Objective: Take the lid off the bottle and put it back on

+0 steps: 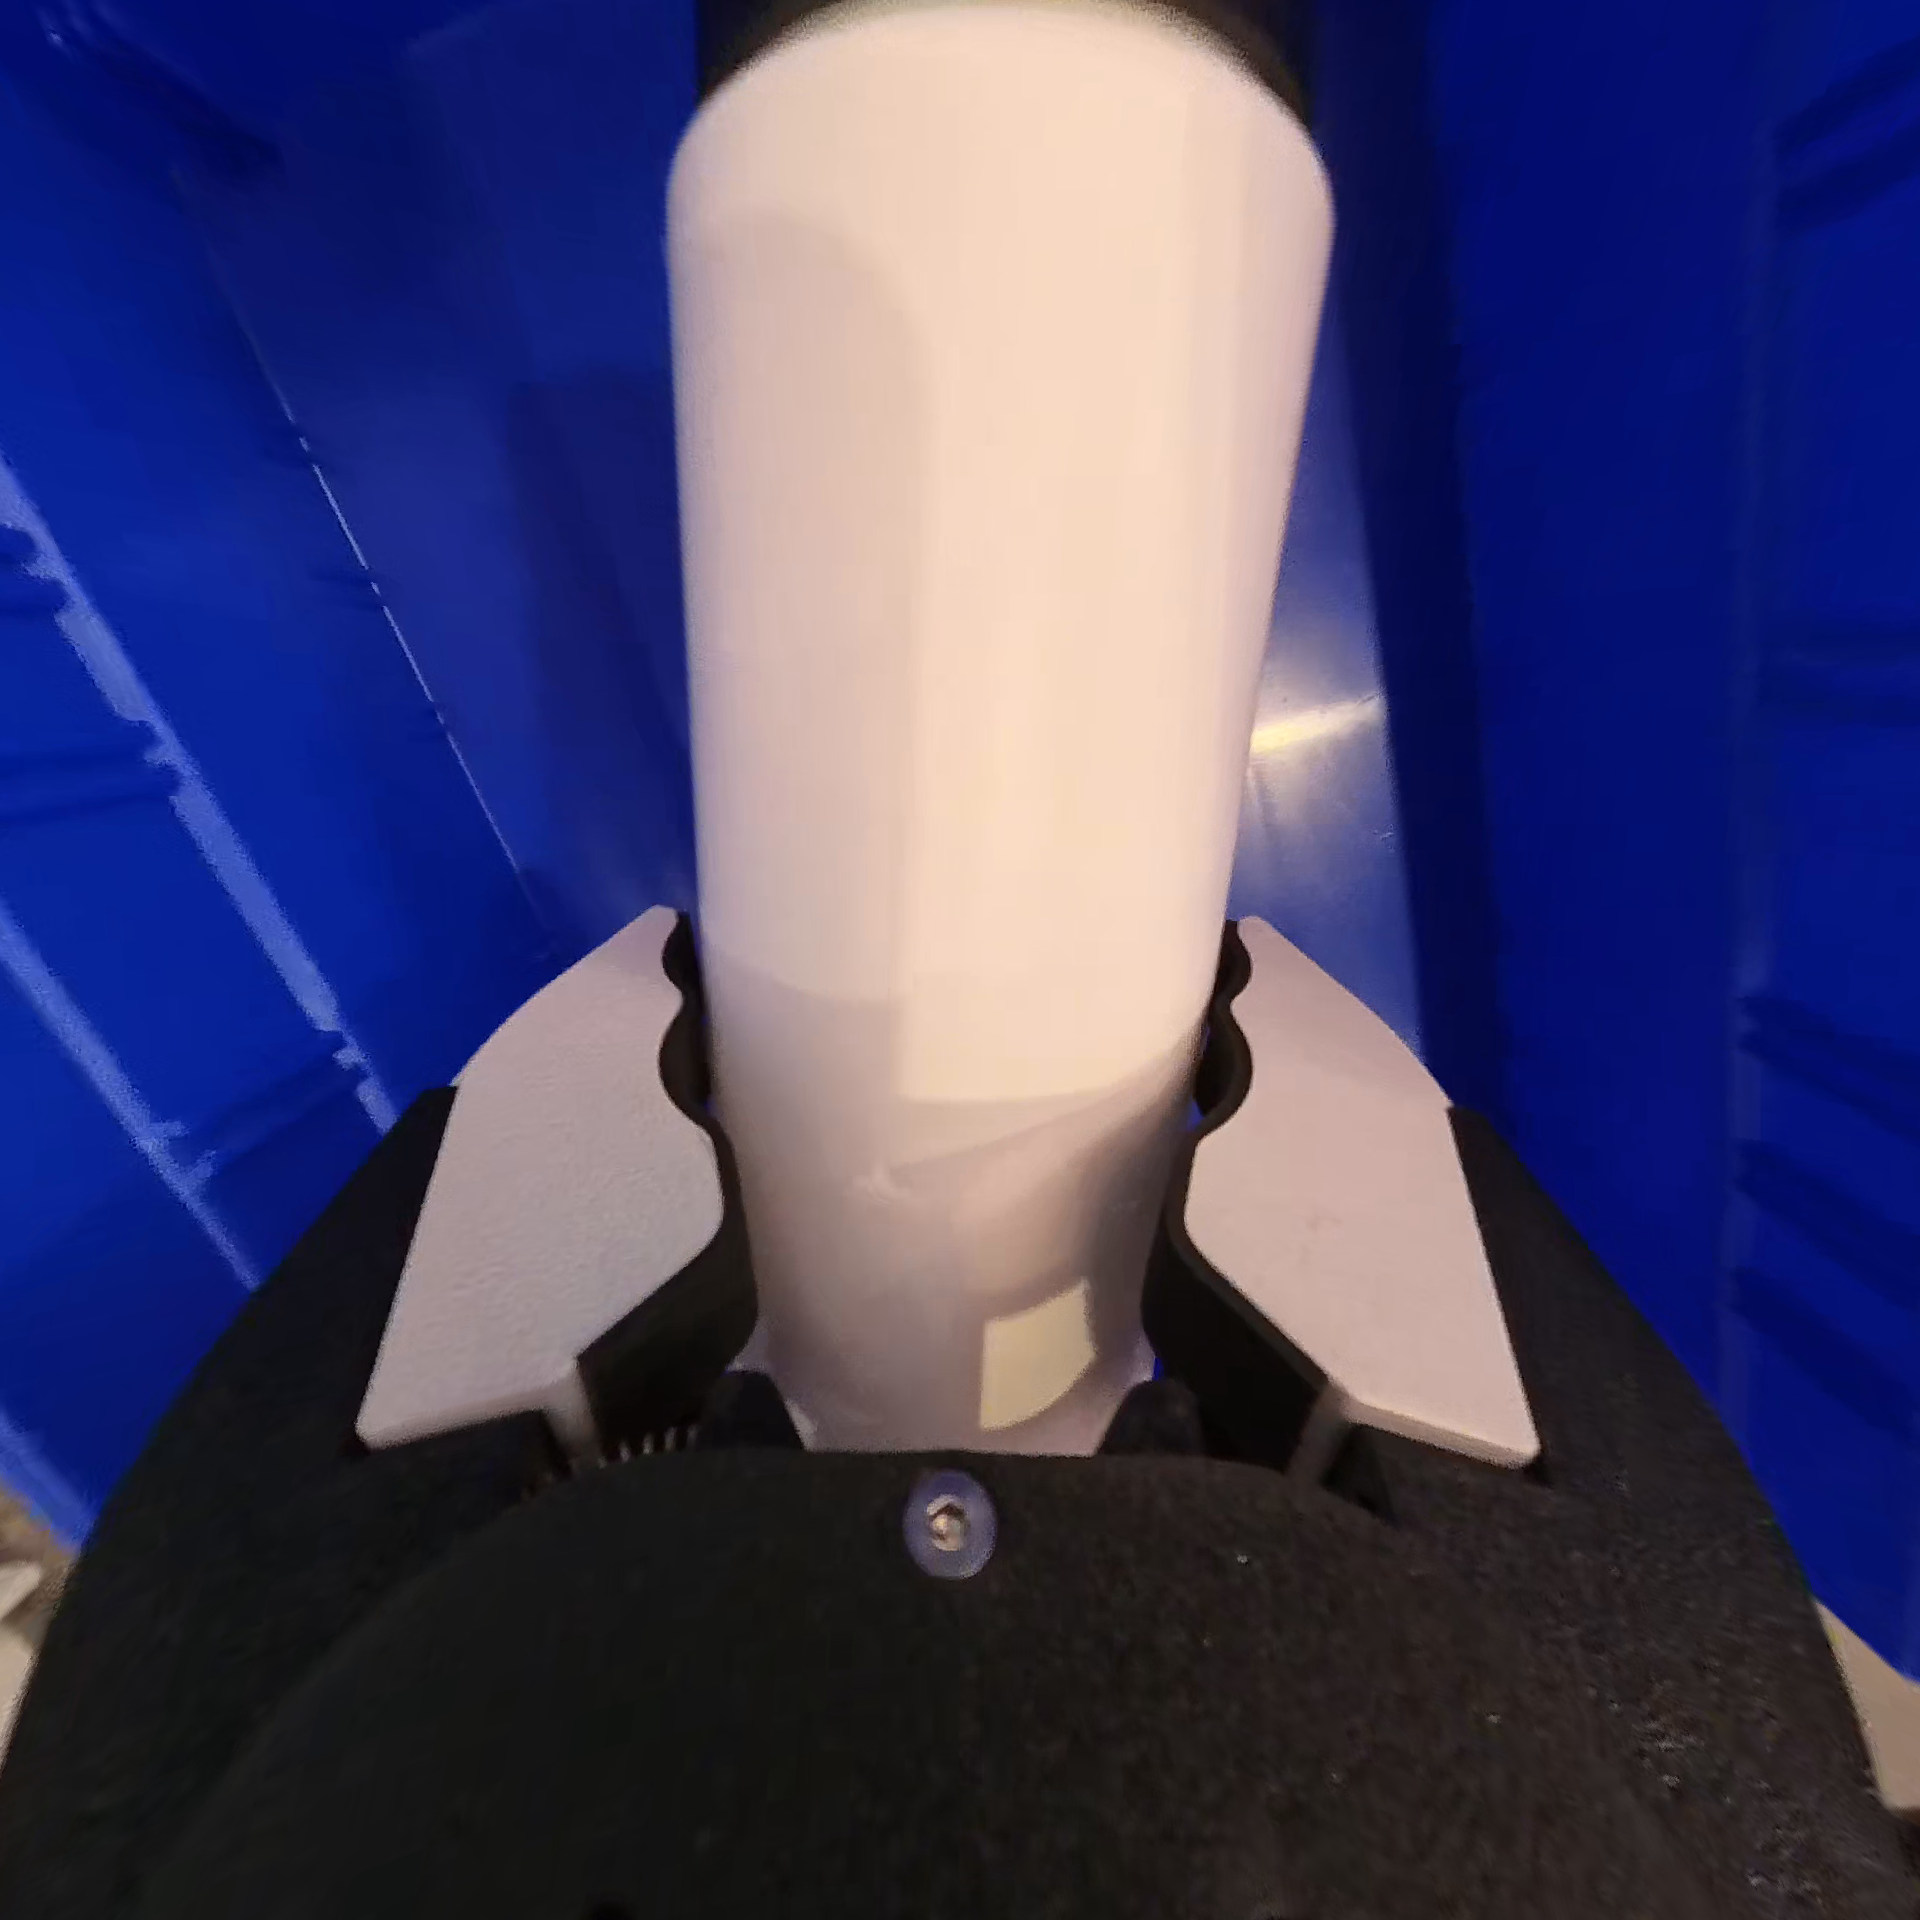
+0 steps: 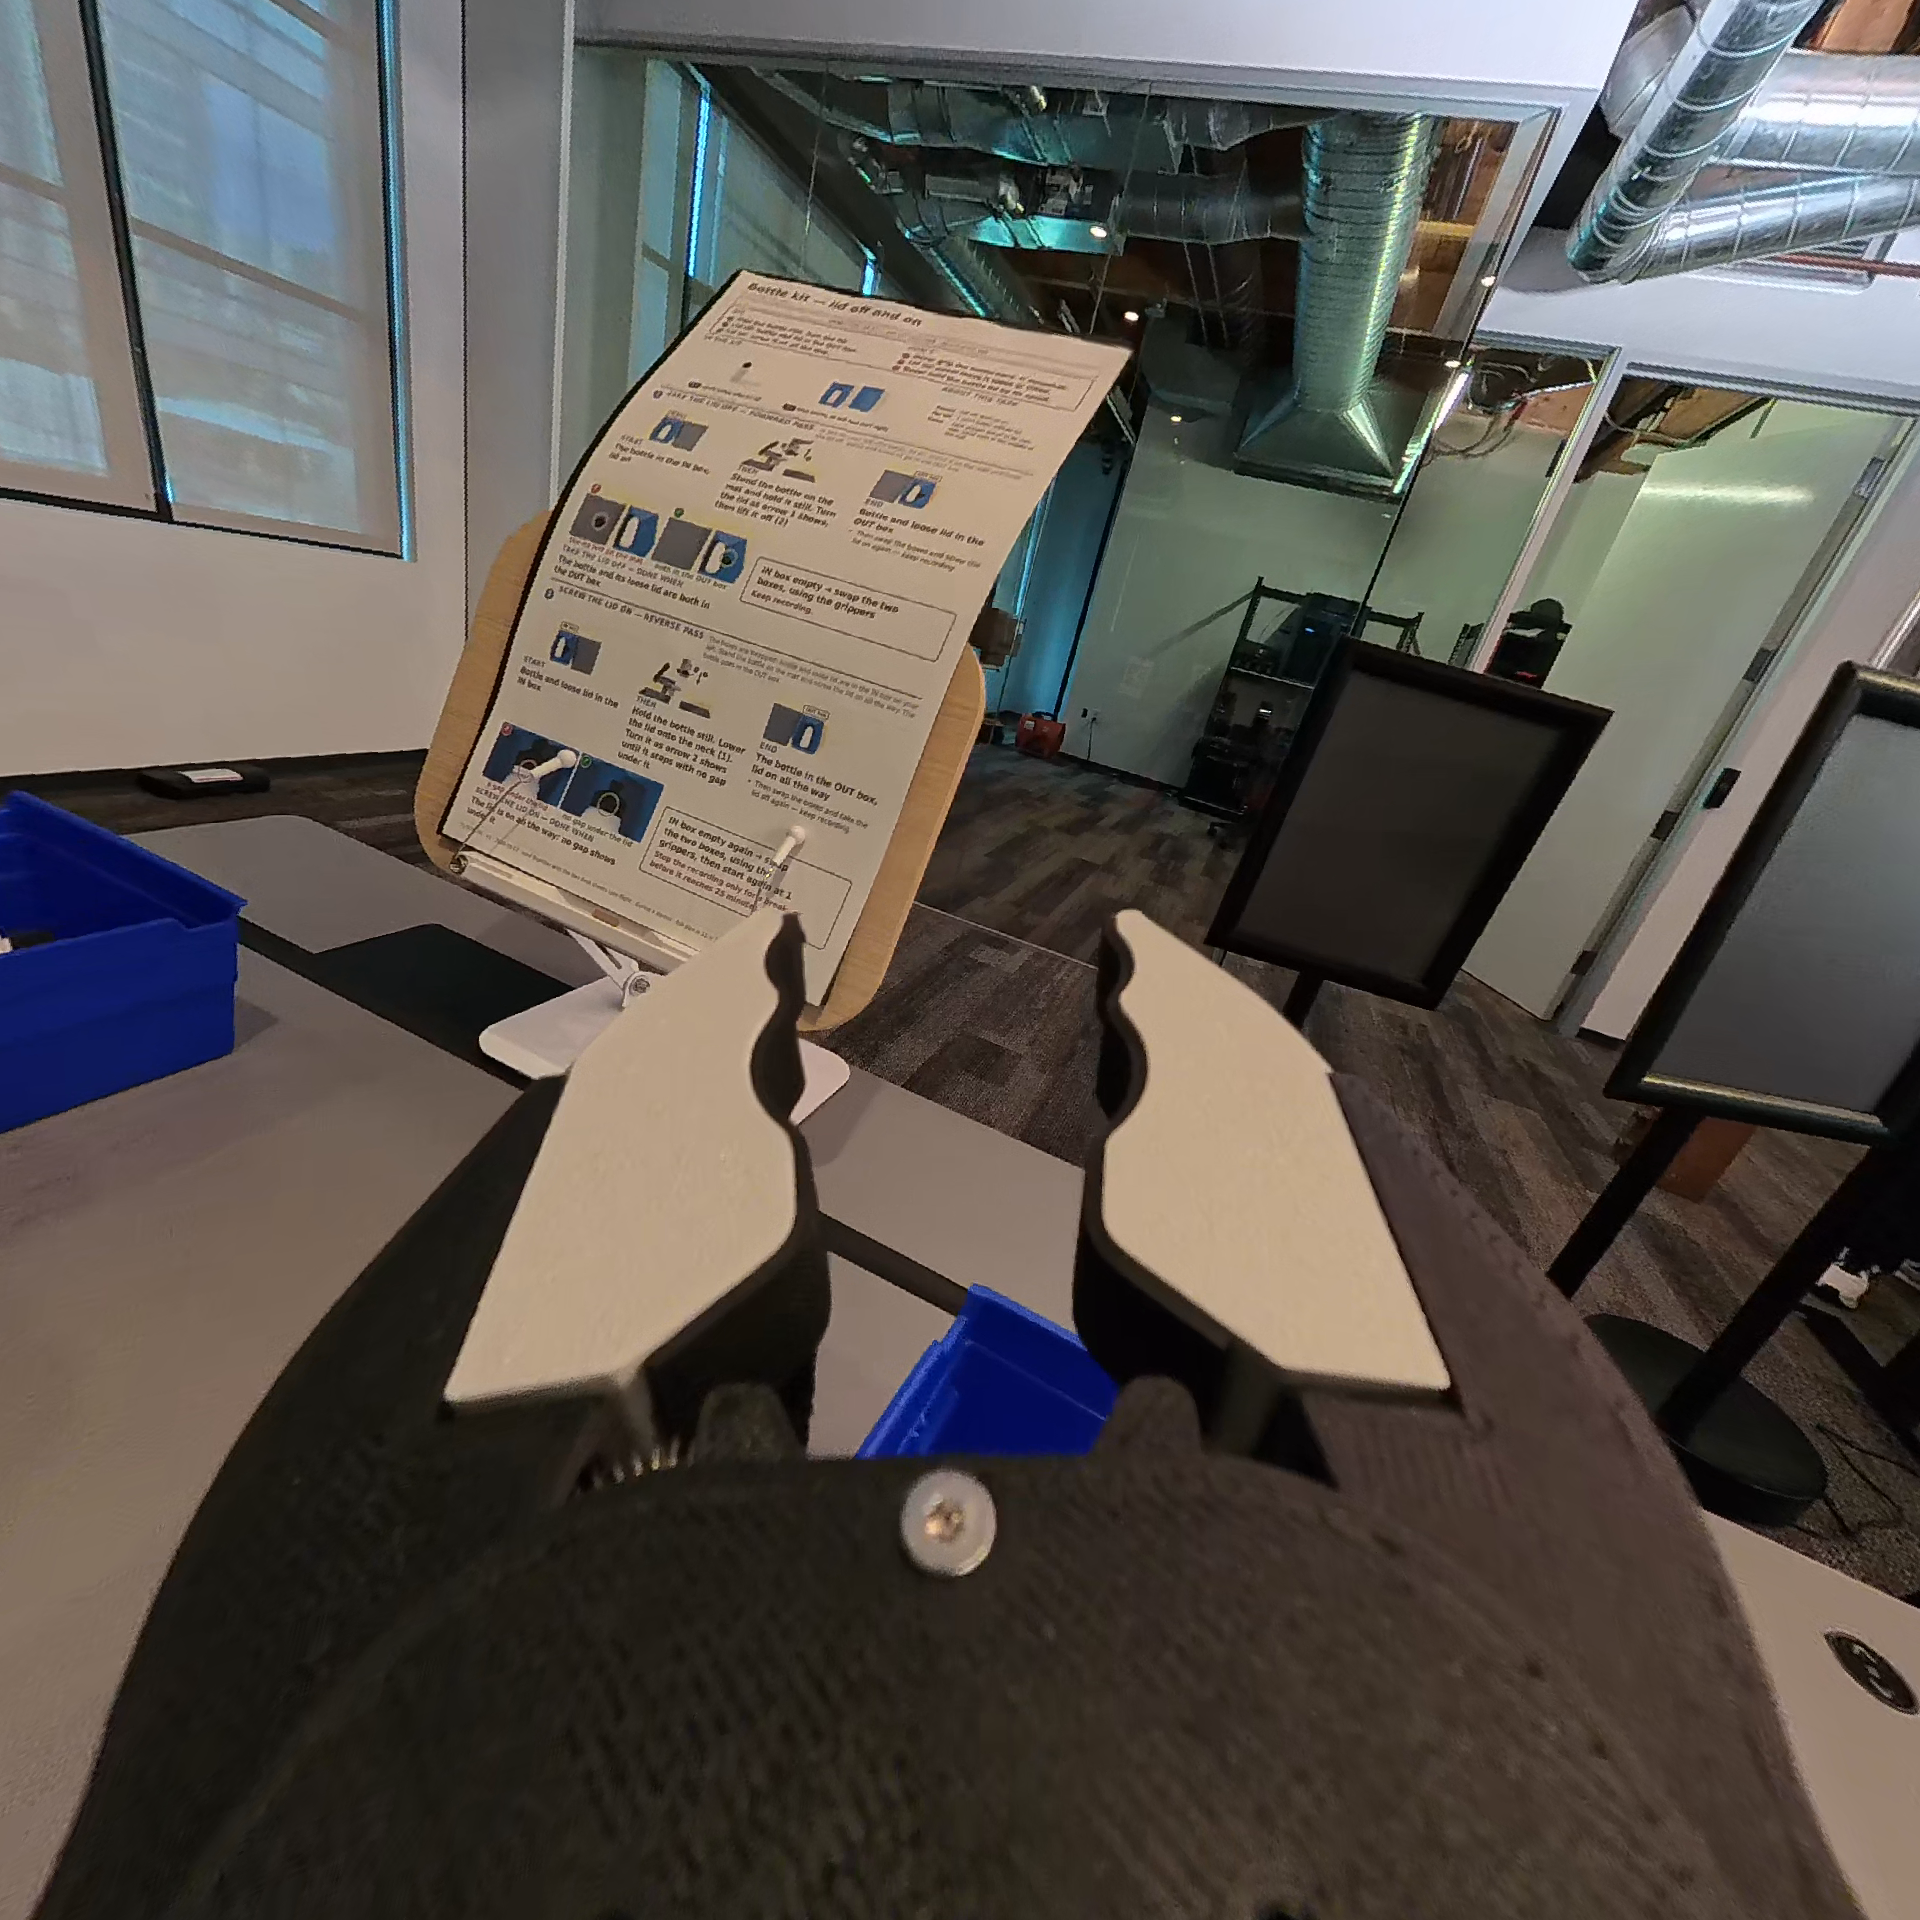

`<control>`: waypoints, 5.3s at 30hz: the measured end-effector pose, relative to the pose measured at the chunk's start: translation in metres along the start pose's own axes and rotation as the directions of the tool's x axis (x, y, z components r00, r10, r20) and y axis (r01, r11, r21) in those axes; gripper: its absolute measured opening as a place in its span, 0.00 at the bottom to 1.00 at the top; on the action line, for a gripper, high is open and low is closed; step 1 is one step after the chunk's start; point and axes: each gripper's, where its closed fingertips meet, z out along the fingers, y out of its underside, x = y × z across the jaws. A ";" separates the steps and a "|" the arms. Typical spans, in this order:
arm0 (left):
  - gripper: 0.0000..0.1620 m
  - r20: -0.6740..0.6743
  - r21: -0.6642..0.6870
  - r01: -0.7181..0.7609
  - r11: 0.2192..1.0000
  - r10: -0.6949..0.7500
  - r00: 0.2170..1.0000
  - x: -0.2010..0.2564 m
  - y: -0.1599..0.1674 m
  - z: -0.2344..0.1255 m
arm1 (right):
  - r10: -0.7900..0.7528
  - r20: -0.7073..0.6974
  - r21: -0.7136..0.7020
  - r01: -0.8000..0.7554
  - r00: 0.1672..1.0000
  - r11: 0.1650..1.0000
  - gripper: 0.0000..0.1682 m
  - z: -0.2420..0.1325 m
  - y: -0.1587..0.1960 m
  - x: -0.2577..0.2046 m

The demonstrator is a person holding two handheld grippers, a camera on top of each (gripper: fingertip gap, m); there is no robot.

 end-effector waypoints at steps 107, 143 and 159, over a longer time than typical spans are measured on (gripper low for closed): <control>0.54 -0.274 0.957 0.064 0.282 0.808 0.521 0.338 -0.102 -0.124 | -0.034 0.214 0.113 0.010 0.976 0.994 0.32 0.022 0.003 -0.079; 0.55 -0.301 0.952 0.119 0.281 0.800 0.519 0.338 -0.097 -0.120 | -0.018 0.253 0.110 -0.010 0.967 0.994 0.32 0.023 0.005 -0.091; 0.58 -0.262 0.958 0.056 0.281 0.783 0.564 0.350 -0.102 -0.111 | -0.023 0.271 0.111 -0.008 0.962 0.994 0.32 0.023 0.001 -0.100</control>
